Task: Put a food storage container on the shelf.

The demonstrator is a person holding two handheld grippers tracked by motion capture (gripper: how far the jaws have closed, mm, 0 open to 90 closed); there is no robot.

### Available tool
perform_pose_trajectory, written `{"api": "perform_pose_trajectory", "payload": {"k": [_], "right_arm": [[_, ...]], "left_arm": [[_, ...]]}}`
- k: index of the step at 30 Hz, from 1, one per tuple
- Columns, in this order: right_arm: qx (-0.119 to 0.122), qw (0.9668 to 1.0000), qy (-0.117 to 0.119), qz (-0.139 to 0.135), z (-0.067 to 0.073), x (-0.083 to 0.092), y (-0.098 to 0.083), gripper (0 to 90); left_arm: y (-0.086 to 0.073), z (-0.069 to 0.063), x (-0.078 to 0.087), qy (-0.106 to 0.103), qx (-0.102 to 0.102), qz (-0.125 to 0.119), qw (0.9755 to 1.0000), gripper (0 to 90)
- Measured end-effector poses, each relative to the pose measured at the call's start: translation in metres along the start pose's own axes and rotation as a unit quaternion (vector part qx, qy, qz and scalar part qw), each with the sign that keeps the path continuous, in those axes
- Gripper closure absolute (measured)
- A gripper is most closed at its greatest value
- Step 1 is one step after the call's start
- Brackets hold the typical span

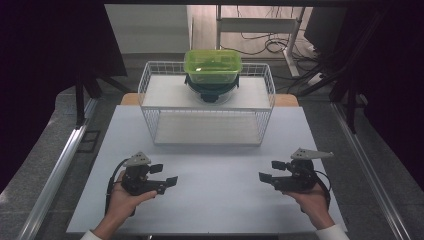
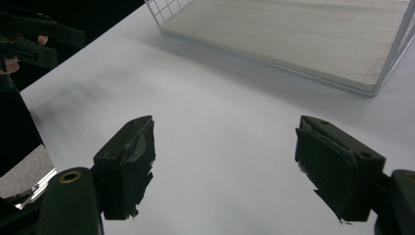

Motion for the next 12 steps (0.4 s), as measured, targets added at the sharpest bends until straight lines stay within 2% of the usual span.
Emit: {"api": "perform_pose_trajectory", "payload": {"k": [6, 12], "right_arm": [[0.004, 1.0000, -0.002, 0.003, -0.0011, -0.0023, -0.0024, 22.4], [0.004, 0.9999, -0.010, -0.004, -0.0048, -0.0023, -0.0021, 20.2]], "left_arm": [[-0.0002, 0.0007, 0.0000, 0.002, -0.003, 0.000, 1.0000, 23.2], [0.0018, 0.0038, 0.0011, 0.004, 0.006, -0.006, 1.0000, 22.8]]}}
Point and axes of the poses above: each handheld gripper's, and its own axes: x roughly backward along the jaws, y roughly out of its top, z roughly to its left, the point moved 5 cm from there along -x, roughly forward along the jaws, and after that the axes turned 13 degrees about x, right-handed, at the moved point
